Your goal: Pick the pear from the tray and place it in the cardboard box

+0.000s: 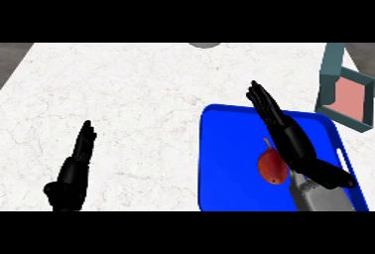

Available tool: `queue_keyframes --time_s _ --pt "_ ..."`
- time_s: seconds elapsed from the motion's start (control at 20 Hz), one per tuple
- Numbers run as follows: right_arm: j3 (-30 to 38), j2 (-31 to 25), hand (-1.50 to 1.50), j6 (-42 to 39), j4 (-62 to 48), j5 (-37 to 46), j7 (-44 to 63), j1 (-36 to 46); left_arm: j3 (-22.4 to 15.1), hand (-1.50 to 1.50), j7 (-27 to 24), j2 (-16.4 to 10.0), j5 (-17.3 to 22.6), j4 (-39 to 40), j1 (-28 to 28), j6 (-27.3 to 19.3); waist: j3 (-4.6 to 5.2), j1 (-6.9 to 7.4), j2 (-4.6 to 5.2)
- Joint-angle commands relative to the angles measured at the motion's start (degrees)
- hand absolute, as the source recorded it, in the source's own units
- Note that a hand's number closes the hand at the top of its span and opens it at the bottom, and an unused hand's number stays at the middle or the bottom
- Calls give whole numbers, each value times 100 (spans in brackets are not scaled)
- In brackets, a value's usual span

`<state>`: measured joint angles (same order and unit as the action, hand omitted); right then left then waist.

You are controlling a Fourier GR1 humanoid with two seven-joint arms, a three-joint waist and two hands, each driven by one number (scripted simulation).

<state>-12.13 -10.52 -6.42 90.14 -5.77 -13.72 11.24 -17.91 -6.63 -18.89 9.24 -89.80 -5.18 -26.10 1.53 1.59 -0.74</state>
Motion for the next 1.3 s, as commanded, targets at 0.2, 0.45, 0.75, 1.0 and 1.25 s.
queue_keyframes --time_s 0.2,0.45,0.75,1.0,1.25 --pt "656 5 -150 -166 -572 -1260 1369 -681 975 0 517 -1381 -342 593 292 53 -163 -243 127" --pt "2 -1872 -150 -674 -1102 1068 670 -899 801 0 868 -1378 -476 841 555 112 -159 -262 128" --pt "1178 -1276 -150 -1613 -1803 -913 -941 -1530 1154 0 678 -1641 -277 1434 844 710 -160 -229 95" --pt "1239 -2068 -150 -1693 -2366 221 -1563 -874 1123 0 903 -1553 -501 1531 1097 820 -156 -155 85" --pt "704 -2886 -150 -2203 -2553 1021 -1010 -117 1040 0 829 -1392 -676 1646 1224 658 -152 -80 108"
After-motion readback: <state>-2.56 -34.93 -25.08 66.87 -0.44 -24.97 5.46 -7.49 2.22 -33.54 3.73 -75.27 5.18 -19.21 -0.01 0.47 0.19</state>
